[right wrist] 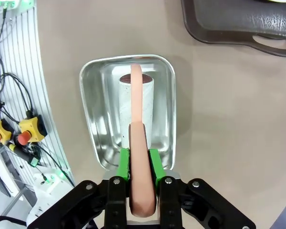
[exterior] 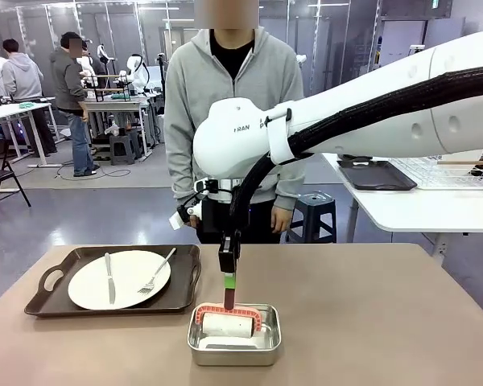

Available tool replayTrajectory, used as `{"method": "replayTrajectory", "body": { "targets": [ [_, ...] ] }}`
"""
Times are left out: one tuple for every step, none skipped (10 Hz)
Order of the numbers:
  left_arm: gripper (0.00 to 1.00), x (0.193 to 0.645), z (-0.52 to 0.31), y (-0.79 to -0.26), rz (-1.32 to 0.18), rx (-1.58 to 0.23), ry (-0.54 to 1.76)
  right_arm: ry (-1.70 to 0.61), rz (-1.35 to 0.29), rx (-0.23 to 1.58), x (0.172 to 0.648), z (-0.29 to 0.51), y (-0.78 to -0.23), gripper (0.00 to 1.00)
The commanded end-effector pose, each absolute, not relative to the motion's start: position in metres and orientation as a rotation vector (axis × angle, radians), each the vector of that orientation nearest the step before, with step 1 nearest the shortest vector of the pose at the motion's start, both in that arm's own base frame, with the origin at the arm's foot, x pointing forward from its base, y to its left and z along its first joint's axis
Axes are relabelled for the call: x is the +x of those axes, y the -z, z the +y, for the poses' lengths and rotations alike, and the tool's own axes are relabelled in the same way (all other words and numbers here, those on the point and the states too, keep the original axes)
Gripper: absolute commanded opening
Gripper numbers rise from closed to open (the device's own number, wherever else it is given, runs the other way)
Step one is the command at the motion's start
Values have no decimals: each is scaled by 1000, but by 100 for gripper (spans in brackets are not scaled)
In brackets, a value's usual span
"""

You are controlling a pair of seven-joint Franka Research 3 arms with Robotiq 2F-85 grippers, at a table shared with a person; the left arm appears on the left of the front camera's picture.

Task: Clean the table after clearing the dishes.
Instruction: Place the Lint Roller back on top of the Airtight Container.

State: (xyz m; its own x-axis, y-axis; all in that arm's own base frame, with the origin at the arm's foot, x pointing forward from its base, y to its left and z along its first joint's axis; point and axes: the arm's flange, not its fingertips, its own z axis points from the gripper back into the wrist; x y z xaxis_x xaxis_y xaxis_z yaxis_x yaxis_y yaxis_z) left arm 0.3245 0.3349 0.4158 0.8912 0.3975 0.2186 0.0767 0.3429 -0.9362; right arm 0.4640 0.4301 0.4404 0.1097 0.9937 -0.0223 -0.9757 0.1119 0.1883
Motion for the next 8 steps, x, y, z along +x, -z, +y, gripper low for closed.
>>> {"method": "replayTrajectory", "body": {
  "targets": [
    [100, 322, 336, -416, -459, -1214, -212, -1466, 159, 66, 466, 441, -442, 22],
    [100, 322, 336, -416, -459, -1214, -212, -1470, 159, 44, 471, 441, -440, 22],
    [100, 322, 336, -416, -459, -1214, -212, -1482, 147, 29, 474, 441, -439, 22],
    [100, 322, 336, -416, -459, -1214, -212, -1483, 127, 6, 477, 441, -437, 22],
    [100, 322, 336, -416, -459, -1214, -212, -1496, 115, 4, 478, 441, -434, 22],
    [100, 322, 336, -416, -459, -1214, -212, -1493, 107, 9, 479, 442, -429, 22],
    [100, 322, 336, -416, -459, -1214, -212, -1501, 103, 4, 478, 443, -422, 22],
    [100, 322, 336, -416, -459, -1214, -212, -1513, 109, 3, 478, 444, -413, 22]
  ]
}}
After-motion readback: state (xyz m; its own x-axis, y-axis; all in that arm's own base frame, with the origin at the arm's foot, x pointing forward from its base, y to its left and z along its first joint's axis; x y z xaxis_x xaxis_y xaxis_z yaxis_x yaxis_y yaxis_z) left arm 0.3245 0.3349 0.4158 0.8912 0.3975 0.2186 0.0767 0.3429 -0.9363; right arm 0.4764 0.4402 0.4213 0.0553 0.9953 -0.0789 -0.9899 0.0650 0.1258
